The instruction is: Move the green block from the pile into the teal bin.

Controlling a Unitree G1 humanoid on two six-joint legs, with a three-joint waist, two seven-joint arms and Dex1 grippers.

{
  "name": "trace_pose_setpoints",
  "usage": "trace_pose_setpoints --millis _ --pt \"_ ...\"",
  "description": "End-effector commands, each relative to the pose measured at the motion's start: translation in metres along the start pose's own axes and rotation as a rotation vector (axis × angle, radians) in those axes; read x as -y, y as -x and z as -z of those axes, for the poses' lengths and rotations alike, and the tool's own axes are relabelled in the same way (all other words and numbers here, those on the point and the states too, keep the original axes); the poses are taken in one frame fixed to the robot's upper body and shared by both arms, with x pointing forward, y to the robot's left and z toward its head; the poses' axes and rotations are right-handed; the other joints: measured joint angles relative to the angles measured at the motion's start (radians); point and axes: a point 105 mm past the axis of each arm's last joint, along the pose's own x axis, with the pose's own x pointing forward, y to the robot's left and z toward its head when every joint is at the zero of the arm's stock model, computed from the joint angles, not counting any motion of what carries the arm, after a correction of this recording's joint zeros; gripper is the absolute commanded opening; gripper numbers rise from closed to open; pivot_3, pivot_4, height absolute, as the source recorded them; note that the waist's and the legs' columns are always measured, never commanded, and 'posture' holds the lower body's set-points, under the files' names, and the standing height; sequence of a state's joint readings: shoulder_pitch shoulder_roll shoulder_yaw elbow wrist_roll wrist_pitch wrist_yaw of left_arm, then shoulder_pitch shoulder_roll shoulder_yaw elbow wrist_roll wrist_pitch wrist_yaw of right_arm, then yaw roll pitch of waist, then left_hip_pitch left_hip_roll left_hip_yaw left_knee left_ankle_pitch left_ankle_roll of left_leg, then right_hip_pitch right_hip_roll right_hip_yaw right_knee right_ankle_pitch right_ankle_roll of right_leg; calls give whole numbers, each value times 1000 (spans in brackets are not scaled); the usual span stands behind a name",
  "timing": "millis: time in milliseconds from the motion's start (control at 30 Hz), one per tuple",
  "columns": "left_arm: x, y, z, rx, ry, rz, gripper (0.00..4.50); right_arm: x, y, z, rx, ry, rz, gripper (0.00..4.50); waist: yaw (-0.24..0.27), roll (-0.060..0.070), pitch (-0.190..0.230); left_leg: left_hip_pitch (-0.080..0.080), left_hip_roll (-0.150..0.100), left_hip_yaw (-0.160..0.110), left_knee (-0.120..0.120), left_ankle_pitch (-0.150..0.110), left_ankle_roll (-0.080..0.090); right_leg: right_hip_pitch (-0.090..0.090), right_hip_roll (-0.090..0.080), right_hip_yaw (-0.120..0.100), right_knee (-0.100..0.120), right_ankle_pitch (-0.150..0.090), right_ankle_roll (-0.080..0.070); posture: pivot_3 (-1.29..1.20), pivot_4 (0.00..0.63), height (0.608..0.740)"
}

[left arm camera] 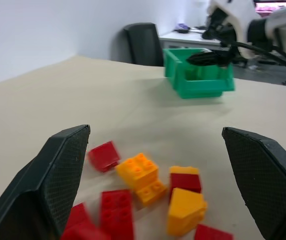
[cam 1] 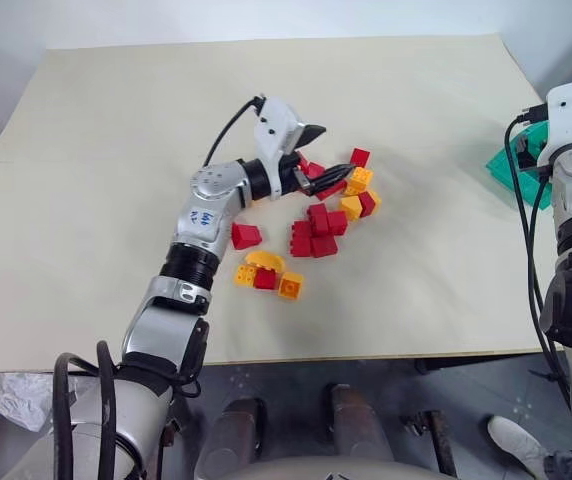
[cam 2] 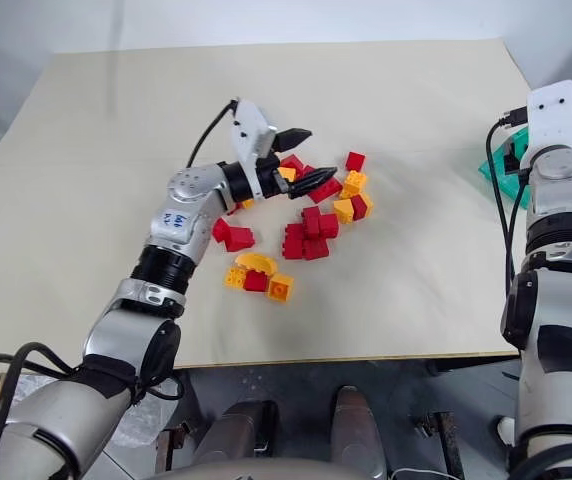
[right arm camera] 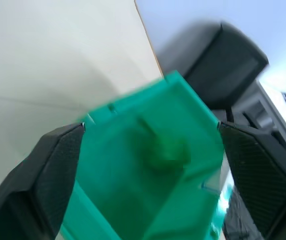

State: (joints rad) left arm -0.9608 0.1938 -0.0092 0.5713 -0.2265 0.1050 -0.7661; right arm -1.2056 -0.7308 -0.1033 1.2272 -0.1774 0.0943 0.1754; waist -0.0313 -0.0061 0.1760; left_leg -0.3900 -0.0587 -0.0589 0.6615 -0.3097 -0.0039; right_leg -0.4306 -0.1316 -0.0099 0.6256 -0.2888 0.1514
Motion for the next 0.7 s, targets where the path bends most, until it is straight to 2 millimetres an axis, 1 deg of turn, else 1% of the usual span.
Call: trace_pose_setpoints --millis 33,67,100,133,167,200,233,300,367,400,433,500,533,600,633,700 --pt "-6 28 -15 55 -17 -15 4500 -3 5 -31 131 12 -146 4487 -2 0 0 0 1 -1 0 0 0 0 0 0 0 0 0 0 150 740" --pt "-6 35 -14 51 -11 -18 4500 -8 6 -33 143 18 -185 4487 -1 0 0 0 1 -2 0 0 0 0 0 0 0 0 0 0 150 740" --pt "-9 55 -10 33 2 -31 4500 -19 10 -33 156 16 -285 4487 -1 0 0 0 1 -3 0 0 0 0 0 0 0 0 0 0 150 740" --pt "-11 82 -7 21 14 -48 4500 -34 17 -36 203 26 -418 4487 -1 0 0 0 1 -4 1 0 0 0 0 0 0 0 0 0 150 740" --pt "-13 109 -5 15 69 -67 4500 -54 30 -32 225 55 -591 4487 -3 0 0 0 1 -5 1 0 0 0 0 0 0 0 0 0 150 740" --pt "-12 126 -5 11 108 -76 4500 -68 40 -28 237 77 -712 4487 -7 0 0 1 3 -5 1 0 0 0 1 1 0 0 0 0 150 740" --pt "-13 141 -2 -32 120 -96 4500 -81 55 -24 267 117 -843 4487 -7 0 0 1 4 -6 0 0 0 0 2 0 -1 0 0 0 150 740" --pt "-11 164 -2 -83 98 -111 4500 -97 82 -13 304 147 -1045 4487 -1 0 0 0 5 -8 1 -1 -1 0 2 -1 -1 0 0 0 150 740" --pt "-5 191 1 -124 116 -100 4500 -106 112 3 315 181 -1264 4487 11 2 1 0 3 -9 3 -1 0 2 0 -2 -1 0 0 0 150 740" --pt "-3 207 5 -167 101 -108 4500 -106 119 9 312 189 -1320 4487 15 2 1 0 2 -10 4 -1 0 3 -1 -2 -1 1 1 0 150 740" --pt "-2 217 7 -198 87 -113 4500 -106 123 13 312 193 -1349 4487 15 2 1 0 1 -10 5 -1 1 4 -1 -2 -1 1 2 0 150 740" --pt "0 233 8 -226 90 -127 4500 -105 123 18 302 207 -1357 4487 18 3 2 1 1 -10 5 -1 1 5 -2 -1 -2 1 2 0 150 740" --pt "0 244 8 -228 106 -141 4500 -103 122 23 288 216 -1361 4487 21 3 2 1 1 -9 5 -1 1 5 -2 -1 -4 1 2 0 150 740" --pt "-1 260 7 -223 110 -170 4500 -98 121 29 282 209 -1357 4487 21 3 2 3 2 -10 5 -1 1 5 -1 -1 -4 1 1 0 150 740" --pt "-2 265 6 -218 103 -183 4500 -97 120 30 285 200 -1352 4487 21 3 2 3 2 -10 4 -1 0 5 -1 -1 -4 1 0 0 150 740" --pt "-6 273 1 -193 69 -218 4500 -93 118 27 329 128 -1310 4487 22 3 2 3 3 -10 4 -1 0 5 -1 -2 -3 1 -1 0 150 740"
